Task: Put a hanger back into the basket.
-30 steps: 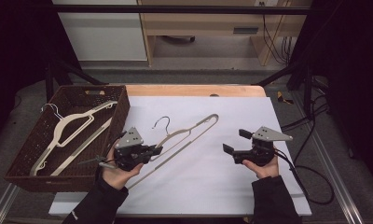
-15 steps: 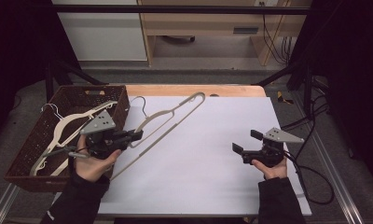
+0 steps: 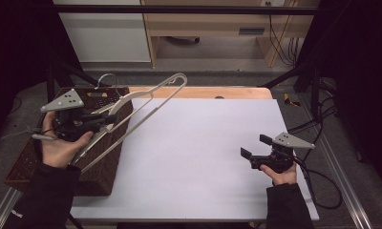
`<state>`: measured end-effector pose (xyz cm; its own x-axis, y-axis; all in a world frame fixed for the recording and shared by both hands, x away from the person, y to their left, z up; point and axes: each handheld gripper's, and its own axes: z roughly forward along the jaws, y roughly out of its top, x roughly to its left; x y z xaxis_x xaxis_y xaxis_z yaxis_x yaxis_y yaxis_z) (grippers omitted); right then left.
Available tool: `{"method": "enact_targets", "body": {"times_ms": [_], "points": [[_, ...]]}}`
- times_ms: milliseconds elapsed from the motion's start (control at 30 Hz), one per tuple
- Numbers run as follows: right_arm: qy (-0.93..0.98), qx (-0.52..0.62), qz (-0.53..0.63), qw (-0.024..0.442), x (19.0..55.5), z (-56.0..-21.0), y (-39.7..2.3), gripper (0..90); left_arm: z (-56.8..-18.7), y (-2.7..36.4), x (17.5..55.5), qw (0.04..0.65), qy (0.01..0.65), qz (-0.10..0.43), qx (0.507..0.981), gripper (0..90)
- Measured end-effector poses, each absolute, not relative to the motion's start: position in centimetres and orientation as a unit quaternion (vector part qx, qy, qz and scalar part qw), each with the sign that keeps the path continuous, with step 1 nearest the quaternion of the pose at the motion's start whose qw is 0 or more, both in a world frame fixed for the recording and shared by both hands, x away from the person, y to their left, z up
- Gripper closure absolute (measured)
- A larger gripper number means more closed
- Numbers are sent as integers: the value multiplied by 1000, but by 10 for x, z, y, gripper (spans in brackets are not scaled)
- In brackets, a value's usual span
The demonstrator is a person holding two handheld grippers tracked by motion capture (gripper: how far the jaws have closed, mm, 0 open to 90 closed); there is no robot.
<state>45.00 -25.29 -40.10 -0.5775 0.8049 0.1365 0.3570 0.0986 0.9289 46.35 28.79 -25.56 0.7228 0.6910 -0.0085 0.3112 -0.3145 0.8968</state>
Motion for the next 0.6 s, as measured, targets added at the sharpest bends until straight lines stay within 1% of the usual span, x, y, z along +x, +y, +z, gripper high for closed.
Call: {"method": "enact_targets", "body": {"times_ms": [133,267,600], "points": [[708,409,536,211,450,-401,-253,48,-255,310,473,486,333,200,783,863],[708,409,535,212,449,-400,-254,46,-260,331,480,462,355,216,783,863],[709,409,534,213,450,-401,-253,45,-273,374,494,449,394,217,772,863]]}}
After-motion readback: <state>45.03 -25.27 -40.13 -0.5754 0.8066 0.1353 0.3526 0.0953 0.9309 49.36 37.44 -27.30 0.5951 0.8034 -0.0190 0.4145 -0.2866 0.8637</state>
